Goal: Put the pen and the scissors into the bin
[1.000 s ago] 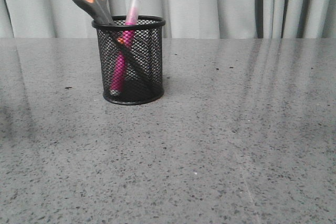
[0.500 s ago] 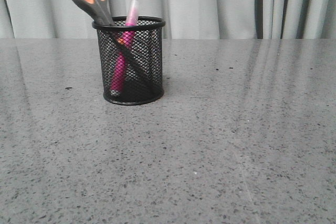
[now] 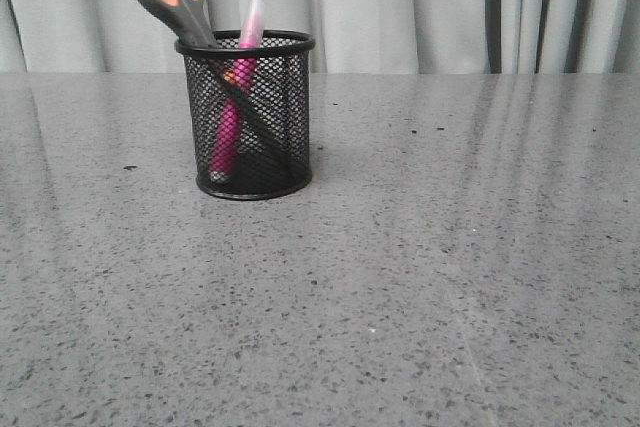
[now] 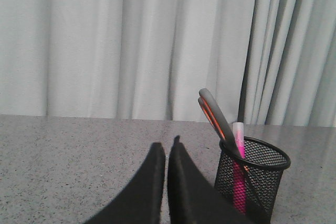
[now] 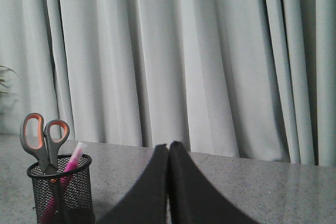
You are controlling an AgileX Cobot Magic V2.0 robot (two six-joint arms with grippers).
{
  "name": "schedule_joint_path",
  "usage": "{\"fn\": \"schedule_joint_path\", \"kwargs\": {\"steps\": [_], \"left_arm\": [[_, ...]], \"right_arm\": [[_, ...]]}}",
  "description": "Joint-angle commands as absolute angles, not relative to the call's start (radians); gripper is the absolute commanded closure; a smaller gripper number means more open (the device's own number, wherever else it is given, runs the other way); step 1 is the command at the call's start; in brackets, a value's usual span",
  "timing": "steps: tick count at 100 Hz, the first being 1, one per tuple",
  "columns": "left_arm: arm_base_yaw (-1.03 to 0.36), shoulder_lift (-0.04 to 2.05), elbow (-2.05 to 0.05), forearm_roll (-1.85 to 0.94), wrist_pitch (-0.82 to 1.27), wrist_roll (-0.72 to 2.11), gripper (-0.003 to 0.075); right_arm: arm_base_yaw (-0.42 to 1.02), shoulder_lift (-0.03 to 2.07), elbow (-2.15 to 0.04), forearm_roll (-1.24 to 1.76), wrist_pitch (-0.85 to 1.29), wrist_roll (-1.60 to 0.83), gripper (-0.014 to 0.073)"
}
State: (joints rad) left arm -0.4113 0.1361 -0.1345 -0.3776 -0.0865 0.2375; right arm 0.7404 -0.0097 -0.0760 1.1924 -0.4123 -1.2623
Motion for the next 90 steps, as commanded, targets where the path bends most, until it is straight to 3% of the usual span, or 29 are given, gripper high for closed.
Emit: {"fn": "schedule_joint_path", "kwargs": {"steps": [1,61,90], "left_arm": [[-0.406,0.146,-0.162,-0.386,-0.158,0.234,0.0740],[-0.396,0.146,-0.160,-0.340,-0.160,0.234,0.0740],[-0.119,0.082,-0.100,-0.110,-0.073,0.051,0.0740]], "right_arm": [[0.737,-0.013,-0.102,1.167,-0.427,-1.274,0.0659],[0.737,-0.013,-0.102,1.167,-0.427,-1.274,0.0659],[0.737,-0.013,-0.102,1.167,-0.427,-1.274,0.0659]]}}
